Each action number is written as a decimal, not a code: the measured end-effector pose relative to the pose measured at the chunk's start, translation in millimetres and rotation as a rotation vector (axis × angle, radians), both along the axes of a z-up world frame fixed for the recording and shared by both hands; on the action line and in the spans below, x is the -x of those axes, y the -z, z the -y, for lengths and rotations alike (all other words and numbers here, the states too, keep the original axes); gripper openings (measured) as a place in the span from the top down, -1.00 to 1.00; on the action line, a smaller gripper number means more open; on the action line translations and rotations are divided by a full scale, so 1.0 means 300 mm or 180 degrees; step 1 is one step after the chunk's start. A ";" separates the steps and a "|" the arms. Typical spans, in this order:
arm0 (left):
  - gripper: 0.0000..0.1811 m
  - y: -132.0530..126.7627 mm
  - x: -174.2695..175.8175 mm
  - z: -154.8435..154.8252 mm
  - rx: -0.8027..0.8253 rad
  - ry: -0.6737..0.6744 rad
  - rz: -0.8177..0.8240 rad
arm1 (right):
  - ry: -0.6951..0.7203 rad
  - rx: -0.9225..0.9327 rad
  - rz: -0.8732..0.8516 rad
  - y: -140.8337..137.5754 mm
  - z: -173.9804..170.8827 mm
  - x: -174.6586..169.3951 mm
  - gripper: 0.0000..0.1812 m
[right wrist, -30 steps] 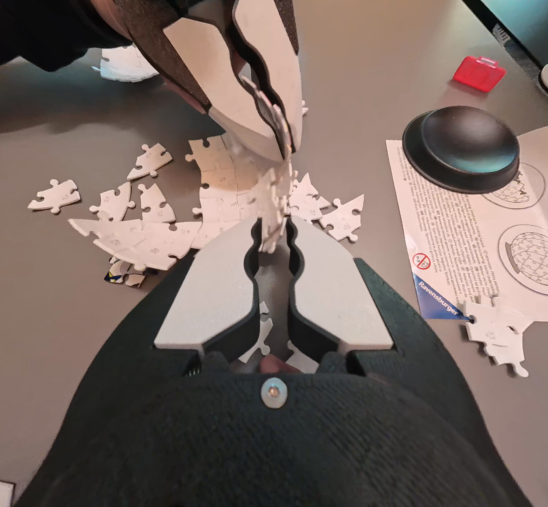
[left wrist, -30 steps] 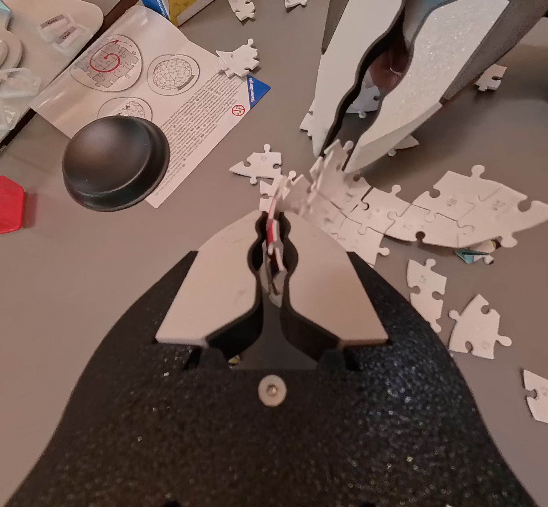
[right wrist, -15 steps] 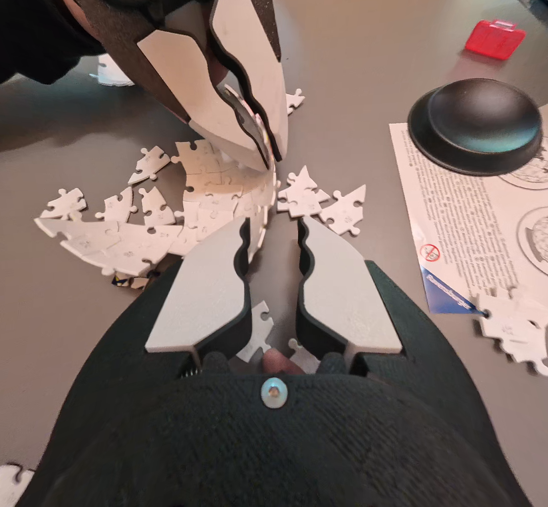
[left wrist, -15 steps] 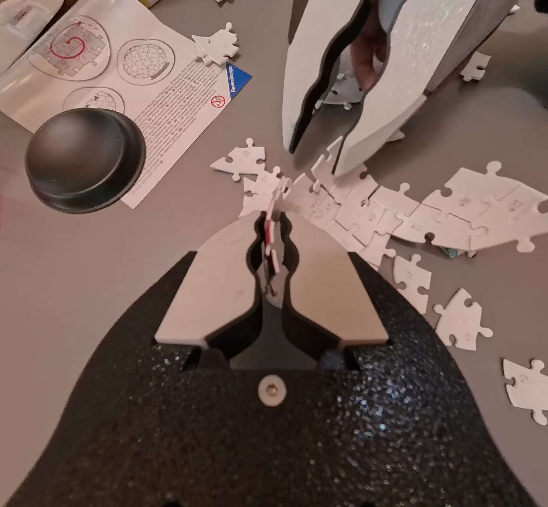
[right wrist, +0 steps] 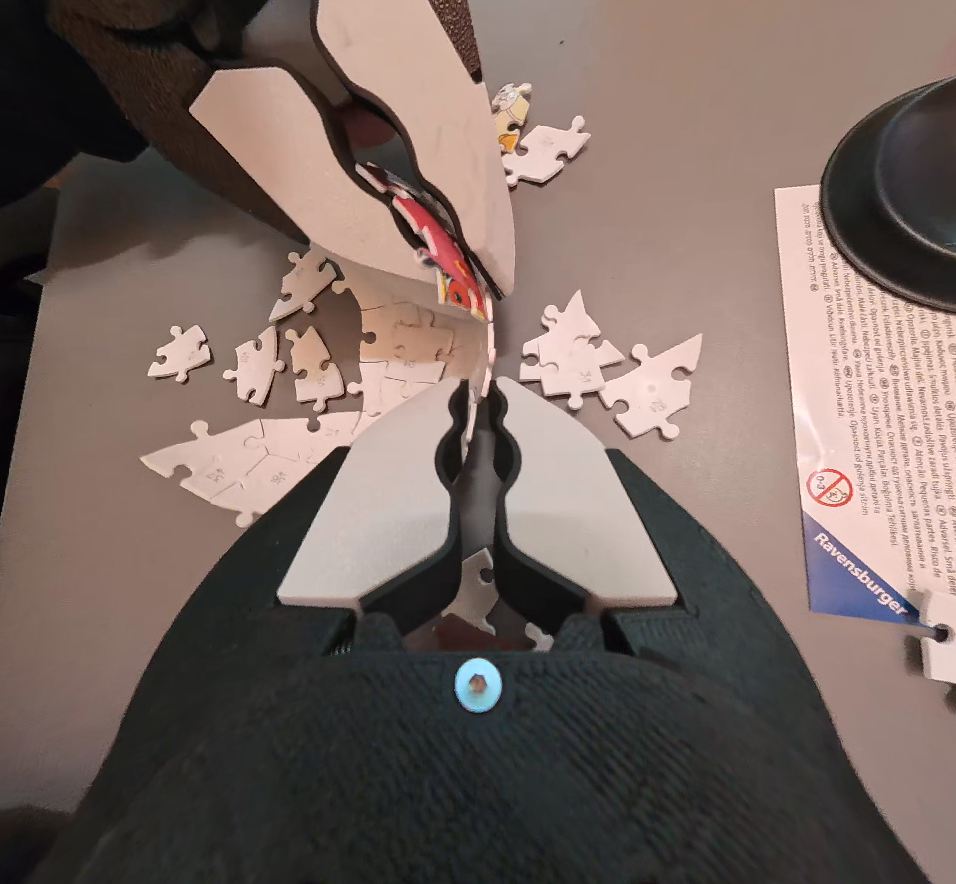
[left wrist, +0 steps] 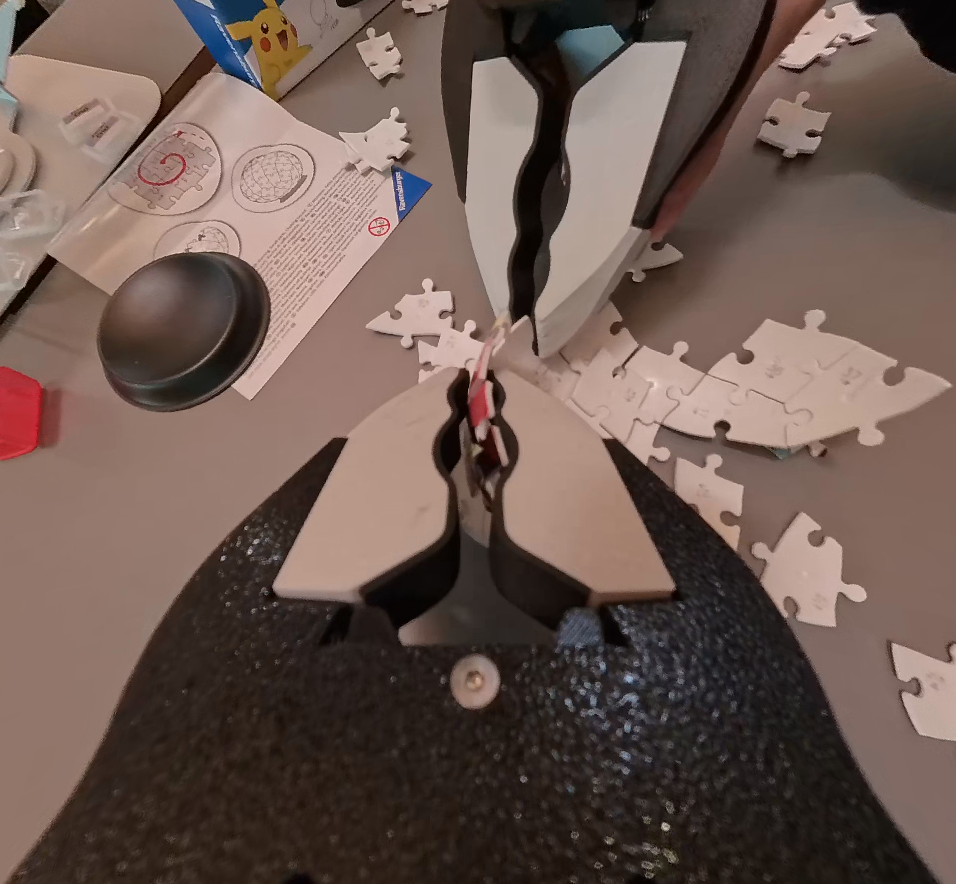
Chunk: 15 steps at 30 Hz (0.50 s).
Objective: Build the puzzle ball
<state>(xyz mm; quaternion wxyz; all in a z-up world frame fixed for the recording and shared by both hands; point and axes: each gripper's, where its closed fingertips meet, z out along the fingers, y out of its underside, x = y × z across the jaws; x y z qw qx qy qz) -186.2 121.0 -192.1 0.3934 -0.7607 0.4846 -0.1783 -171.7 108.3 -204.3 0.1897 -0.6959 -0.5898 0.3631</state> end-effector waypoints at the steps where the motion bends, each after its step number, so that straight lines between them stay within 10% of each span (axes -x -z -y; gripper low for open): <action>1: 0.94 -0.002 -0.001 0.000 -0.0005 0.0002 0.0006 | 0.0021 -0.0013 0.0004 -0.001 -0.001 0.001 0.93; 15: 0.96 -0.014 -0.010 -0.002 -0.0013 -0.0010 0.0131 | -0.0031 0.0025 -0.0076 -0.024 0.029 -0.077 0.69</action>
